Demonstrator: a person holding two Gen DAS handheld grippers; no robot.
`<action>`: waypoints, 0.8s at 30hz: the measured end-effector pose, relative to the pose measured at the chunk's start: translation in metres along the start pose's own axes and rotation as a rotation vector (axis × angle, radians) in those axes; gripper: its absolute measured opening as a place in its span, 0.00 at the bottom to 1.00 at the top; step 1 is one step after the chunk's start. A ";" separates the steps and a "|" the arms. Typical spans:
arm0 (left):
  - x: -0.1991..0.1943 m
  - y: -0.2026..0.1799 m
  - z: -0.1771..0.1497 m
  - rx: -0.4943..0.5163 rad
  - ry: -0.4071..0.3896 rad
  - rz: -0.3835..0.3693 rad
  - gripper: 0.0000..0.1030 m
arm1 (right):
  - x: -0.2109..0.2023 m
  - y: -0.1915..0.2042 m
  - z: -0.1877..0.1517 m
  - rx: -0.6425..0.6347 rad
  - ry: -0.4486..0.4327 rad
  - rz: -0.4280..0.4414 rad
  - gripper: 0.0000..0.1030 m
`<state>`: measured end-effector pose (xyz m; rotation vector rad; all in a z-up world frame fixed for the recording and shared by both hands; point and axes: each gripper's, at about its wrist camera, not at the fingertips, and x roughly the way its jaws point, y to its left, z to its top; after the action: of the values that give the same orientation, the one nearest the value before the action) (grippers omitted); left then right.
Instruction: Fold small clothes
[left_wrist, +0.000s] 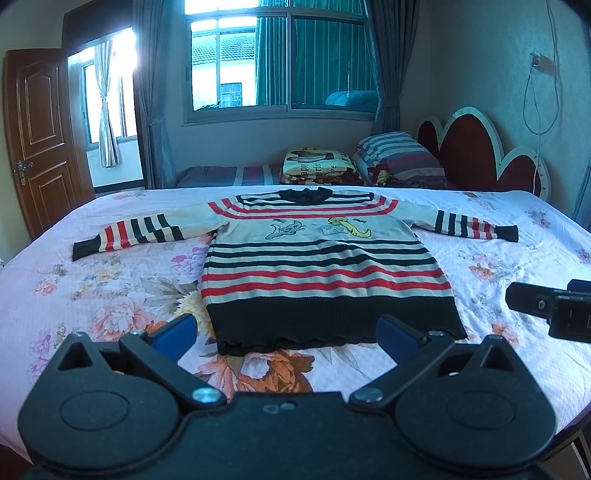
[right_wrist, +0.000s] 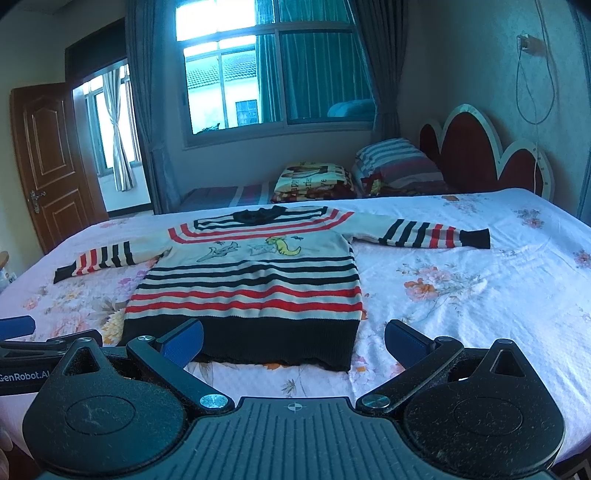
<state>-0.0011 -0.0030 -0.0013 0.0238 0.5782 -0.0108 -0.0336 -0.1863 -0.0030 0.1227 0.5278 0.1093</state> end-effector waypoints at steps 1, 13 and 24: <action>0.000 0.000 0.000 0.002 0.000 0.000 0.99 | 0.000 0.000 0.000 0.000 0.000 0.001 1.00; 0.000 -0.001 0.001 0.008 -0.004 0.004 0.99 | -0.002 -0.002 0.002 -0.005 0.000 0.005 1.00; 0.000 -0.001 0.000 0.008 -0.003 0.006 0.99 | -0.001 -0.001 0.003 -0.007 0.002 0.007 1.00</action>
<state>-0.0009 -0.0043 -0.0011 0.0329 0.5752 -0.0075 -0.0331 -0.1876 -0.0001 0.1172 0.5288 0.1185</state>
